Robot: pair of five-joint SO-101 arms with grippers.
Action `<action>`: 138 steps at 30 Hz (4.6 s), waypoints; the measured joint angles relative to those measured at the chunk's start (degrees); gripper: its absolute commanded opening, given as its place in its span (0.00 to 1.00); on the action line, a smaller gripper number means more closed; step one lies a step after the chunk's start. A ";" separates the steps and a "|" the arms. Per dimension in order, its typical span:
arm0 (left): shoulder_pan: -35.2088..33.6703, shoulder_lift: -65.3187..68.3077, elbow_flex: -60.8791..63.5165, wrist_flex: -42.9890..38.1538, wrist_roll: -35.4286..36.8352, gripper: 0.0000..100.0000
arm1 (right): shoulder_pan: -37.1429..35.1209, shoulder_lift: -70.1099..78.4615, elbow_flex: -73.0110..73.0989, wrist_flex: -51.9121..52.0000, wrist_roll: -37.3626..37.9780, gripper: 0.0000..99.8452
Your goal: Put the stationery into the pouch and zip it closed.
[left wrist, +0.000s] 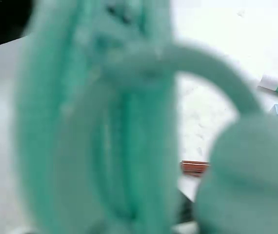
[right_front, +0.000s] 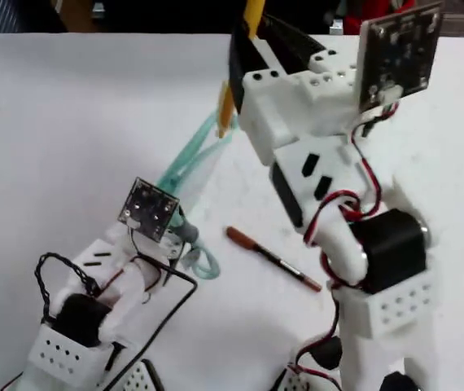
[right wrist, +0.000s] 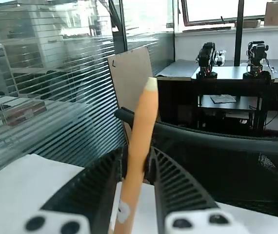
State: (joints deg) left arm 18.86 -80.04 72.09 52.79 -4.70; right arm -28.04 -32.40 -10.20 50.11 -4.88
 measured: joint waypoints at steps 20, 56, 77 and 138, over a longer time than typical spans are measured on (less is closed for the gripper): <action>0.00 0.00 0.00 0.00 0.00 0.02 | -6.51 -10.99 37.27 -15.82 -0.18 0.03; -10.73 0.00 0.00 0.00 2.29 0.02 | 4.92 -1.93 51.52 23.74 43.69 0.20; -12.57 0.00 0.00 0.00 4.40 0.02 | 0.09 24.88 58.46 -0.09 46.77 0.02; 4.22 0.09 -3.16 0.44 4.66 0.02 | -6.42 -7.21 26.20 -5.10 -2.90 0.02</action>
State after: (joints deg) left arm 23.08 -79.96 68.92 53.23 -0.04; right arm -34.46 -39.60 16.00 45.01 -7.78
